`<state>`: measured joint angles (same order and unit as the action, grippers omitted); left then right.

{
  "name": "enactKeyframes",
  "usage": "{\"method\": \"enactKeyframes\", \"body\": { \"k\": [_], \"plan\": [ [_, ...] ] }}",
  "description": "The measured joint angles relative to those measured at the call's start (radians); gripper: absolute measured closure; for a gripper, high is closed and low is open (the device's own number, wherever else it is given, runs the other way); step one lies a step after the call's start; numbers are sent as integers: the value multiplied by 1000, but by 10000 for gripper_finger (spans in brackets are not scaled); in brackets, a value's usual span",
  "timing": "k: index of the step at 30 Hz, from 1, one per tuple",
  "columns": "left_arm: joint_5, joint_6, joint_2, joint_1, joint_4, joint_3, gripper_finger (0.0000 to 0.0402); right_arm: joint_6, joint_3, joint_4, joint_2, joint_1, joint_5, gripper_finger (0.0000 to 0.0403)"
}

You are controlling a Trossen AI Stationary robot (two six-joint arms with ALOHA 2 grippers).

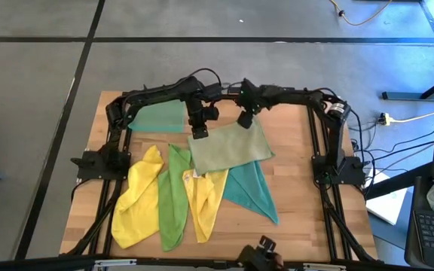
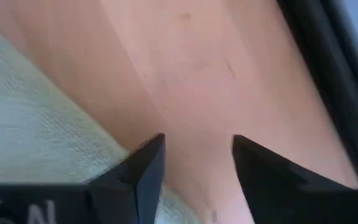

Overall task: Fold microfiber towels
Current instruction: Fold the light green microfiber cloth

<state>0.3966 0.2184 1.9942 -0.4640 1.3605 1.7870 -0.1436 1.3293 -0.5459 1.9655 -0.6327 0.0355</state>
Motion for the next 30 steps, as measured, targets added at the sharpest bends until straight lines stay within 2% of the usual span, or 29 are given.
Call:
{"method": "enactKeyframes", "body": {
  "k": [3, 7, 10, 13, 16, 20, 24, 30],
  "plan": [
    [-6, 13, -5, -9, -17, 0, 356, 46, 58, -101, -41, -2, -148, 214],
    [-57, 48, -7, -34, -72, -6, 356, 121, 63, -182, -117, 6, -369, 214],
    [-16, 36, -6, -74, -164, -37, 353, 162, 23, -265, -168, 28, -442, 214],
    [32, 21, -6, -121, -236, -75, 341, 162, -34, -306, -237, 69, -439, 214],
    [39, 23, -5, -151, -254, -102, 324, 164, -117, -294, -316, 110, -317, 214],
    [58, 0, -5, -163, -251, -113, 311, 165, -222, -150, -406, 97, -194, 215],
    [100, -8, -5, -145, -249, -114, 311, 113, -244, -78, -396, -18, -221, 215],
    [119, -26, -5, -89, -241, -113, 309, -139, -108, -150, -216, -152, -323, 215]
  ]
}}
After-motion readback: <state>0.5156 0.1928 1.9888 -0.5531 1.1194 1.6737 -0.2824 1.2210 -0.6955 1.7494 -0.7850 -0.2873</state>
